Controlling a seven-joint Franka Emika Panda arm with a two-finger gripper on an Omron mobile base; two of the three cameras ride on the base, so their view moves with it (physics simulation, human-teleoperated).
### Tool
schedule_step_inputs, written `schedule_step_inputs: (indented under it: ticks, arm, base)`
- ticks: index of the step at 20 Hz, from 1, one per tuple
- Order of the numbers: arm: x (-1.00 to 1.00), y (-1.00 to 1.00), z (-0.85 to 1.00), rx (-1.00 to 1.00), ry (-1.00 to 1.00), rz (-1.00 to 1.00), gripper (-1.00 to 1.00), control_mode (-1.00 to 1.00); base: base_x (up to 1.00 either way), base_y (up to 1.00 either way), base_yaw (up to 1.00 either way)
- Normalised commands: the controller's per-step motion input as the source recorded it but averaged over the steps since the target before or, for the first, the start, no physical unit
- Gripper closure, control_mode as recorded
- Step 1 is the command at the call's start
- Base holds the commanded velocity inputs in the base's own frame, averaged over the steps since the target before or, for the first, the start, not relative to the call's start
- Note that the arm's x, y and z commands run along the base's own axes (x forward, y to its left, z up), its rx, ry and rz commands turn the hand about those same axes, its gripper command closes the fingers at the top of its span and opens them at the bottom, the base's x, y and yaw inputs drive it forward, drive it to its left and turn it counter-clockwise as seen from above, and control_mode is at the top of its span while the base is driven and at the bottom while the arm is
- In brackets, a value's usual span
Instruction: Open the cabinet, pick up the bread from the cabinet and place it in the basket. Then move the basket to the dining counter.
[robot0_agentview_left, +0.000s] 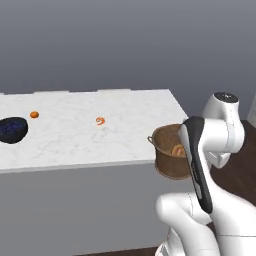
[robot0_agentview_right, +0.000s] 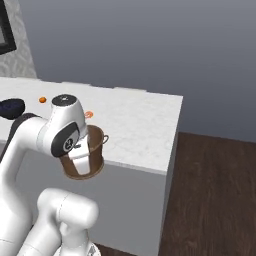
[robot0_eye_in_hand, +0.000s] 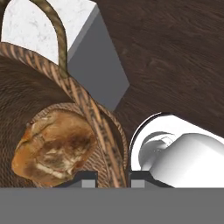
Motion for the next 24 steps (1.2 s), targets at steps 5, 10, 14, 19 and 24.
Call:
schedule_step_inputs:
  ticks: [5,10,14,19,24]
  arm:
    - [0.00,0.00,0.00,0.00,0.00,0.00,1.00,1.00]
    - [0.00,0.00,0.00,0.00,0.00,0.00,1.00,1.00]
    - [0.00,0.00,0.00,0.00,0.00,0.00,1.00,1.00]
    - [0.07,0.02,0.00,0.00,0.00,0.00,1.00,-1.00]
    - [0.61,0.07,0.00,-0.02,0.00,0.00,1.00,-1.00]
  base:
    - [0.57,0.00,0.00]
    - [0.80,0.08,0.00]
    - [0.68,0.13,0.00]
    - [0.41,0.11,0.00]
    - [0.00,0.00,0.00]
